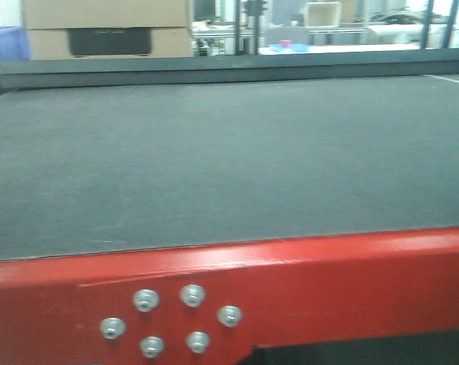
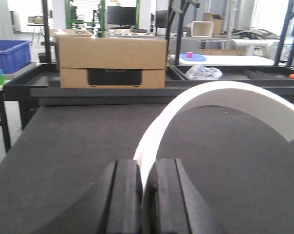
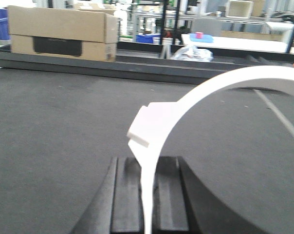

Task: Grab PVC pipe and place in blue bin
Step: 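Drive the base away from the table holding both arcs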

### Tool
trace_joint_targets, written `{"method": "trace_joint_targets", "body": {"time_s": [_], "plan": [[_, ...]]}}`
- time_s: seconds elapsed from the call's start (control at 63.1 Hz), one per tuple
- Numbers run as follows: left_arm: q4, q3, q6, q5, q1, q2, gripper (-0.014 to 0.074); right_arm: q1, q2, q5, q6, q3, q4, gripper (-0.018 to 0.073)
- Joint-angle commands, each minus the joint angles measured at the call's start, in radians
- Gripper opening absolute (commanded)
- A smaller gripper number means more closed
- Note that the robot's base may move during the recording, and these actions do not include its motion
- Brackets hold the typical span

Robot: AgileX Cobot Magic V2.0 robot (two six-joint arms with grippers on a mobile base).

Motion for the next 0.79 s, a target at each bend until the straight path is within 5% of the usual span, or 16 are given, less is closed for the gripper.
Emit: {"method": "trace_joint_targets", "body": {"time_s": [0.0,0.777], "plan": [[-0.002,-0.002,0.000,-0.032,-0.004,-0.007,-0.0111,-0.001,-0.003,-0.026,-0.004,0.002,-0.010,-0.0155],[-0.002,-0.002,0.000,-0.032,-0.004,-0.007,-0.0111,-0.001,-0.003,-0.026,-0.004,0.002,-0.010,-0.0155]]}}
